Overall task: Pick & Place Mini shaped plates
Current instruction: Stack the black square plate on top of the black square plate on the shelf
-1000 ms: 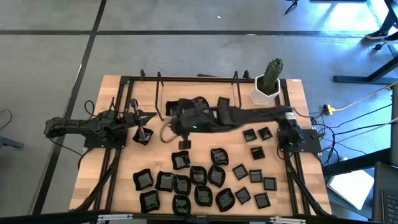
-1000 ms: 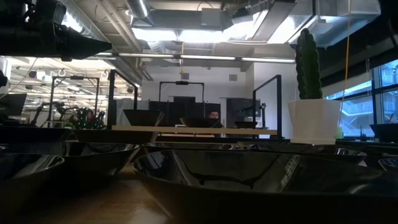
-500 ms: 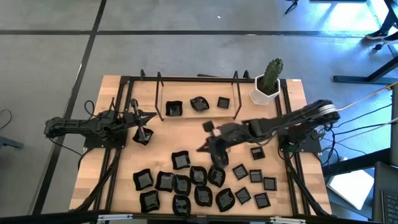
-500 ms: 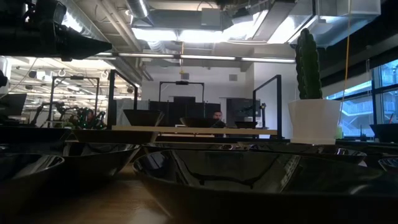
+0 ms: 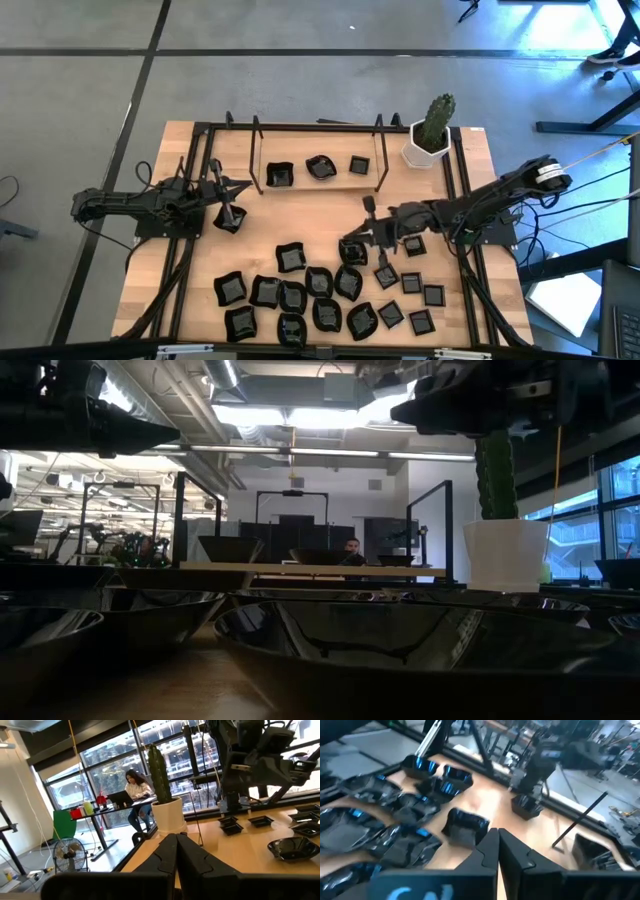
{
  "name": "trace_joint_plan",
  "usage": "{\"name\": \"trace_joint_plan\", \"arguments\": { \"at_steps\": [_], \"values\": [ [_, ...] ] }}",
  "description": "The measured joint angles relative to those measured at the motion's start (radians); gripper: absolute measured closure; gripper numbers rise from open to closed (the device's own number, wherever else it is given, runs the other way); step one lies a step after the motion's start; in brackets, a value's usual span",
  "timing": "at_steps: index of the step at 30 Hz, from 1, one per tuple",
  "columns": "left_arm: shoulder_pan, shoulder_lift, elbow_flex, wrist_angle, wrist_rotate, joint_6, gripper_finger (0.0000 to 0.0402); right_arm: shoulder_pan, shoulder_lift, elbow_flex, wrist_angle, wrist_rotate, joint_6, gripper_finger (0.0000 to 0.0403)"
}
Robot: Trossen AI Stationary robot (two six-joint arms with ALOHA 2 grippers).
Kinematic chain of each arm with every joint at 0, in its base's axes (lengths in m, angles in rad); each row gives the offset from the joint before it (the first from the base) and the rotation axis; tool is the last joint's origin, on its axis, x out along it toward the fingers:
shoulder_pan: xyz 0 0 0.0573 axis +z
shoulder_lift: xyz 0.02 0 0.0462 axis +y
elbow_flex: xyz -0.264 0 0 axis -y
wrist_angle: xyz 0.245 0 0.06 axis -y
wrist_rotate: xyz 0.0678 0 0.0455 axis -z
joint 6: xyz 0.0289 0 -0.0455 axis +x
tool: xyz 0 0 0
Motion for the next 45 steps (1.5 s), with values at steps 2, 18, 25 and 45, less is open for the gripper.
{"name": "trace_joint_plan", "arguments": {
  "at_steps": [2,18,25,45],
  "values": [
    [0.000,0.000,0.000,-0.001,0.000,0.018,0.0394,0.000,-0.002,-0.001,-0.006,0.001,0.000,0.0393],
    [0.000,0.000,0.000,-0.003,0.003,-0.008,0.0394,0.028,-0.005,0.003,-0.026,-0.048,0.041,0.0393],
    [0.000,0.000,0.000,-0.004,0.003,-0.007,0.0398,0.148,-0.045,0.236,-0.824,0.492,0.325,0.0399],
    [0.000,0.000,0.000,-0.003,0.003,-0.015,0.0395,0.170,-0.006,0.380,-1.538,0.257,0.812,0.0379]
  ]
}}
